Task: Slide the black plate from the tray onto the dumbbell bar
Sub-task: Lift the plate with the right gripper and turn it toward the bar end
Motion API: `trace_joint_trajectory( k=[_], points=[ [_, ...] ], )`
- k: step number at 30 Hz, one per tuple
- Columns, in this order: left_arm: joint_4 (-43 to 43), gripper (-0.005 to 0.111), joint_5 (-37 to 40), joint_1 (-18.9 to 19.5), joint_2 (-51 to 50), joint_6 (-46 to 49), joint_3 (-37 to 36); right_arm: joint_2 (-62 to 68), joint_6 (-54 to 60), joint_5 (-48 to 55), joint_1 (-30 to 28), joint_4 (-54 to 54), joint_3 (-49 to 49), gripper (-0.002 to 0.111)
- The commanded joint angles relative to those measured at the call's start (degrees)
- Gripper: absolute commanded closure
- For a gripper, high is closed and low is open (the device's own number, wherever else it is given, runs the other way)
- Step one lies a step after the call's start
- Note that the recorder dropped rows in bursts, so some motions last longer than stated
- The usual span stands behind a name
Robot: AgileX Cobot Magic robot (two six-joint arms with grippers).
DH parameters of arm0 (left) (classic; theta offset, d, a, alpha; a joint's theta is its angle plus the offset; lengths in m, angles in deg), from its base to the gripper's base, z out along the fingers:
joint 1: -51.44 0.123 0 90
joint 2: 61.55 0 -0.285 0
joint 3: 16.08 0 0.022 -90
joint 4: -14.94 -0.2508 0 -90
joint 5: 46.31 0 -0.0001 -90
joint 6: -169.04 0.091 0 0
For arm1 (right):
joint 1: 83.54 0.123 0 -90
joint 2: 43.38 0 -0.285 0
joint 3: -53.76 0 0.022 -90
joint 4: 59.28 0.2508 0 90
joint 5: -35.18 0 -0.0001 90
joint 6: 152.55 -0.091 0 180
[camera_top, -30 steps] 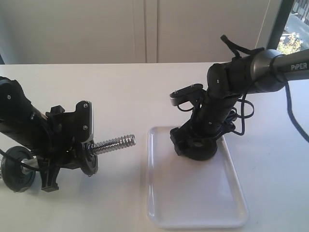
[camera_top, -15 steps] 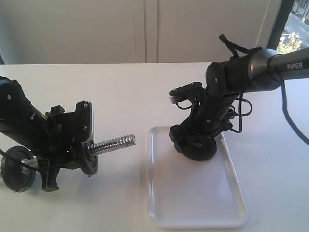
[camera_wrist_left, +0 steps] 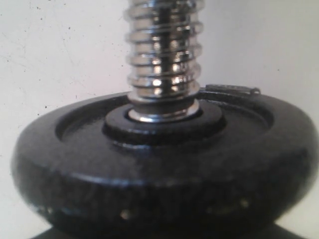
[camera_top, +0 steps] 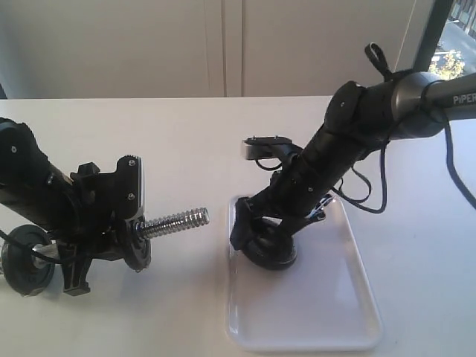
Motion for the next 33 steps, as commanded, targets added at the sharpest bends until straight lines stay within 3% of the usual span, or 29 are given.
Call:
trace_joint_trajectory(
  k=[1, 5, 8, 10, 33],
  points=[
    [2.5, 0.107, -0.5, -0.2, 2.3, -0.5, 0.9, -0.7, 11.3, 10.2, -6.0, 16.7, 0.5, 0.108],
    [2.5, 0.107, -0.5, -0.2, 2.3, -0.5, 0.9, -0.8, 13.1, 12.0, -9.2, 20.5, 0.5, 0.108],
    [2.5, 0.107, -0.5, -0.2, 2.3, -0.5, 0.9, -0.8, 20.4, 19.9, -10.8, 33.0, 0.5, 0.108],
    [2.5, 0.107, -0.5, -0.2, 2.3, -0.5, 0.9, -0.8, 22.7, 19.9, -10.8, 37.5, 0.5, 0.108],
    [5.5, 0.107, -1.7, -0.2, 2.3, -0.5, 0.9, 4.8, 32.5, 19.9, -9.1, 54.0, 7.1, 0.108]
  ],
)
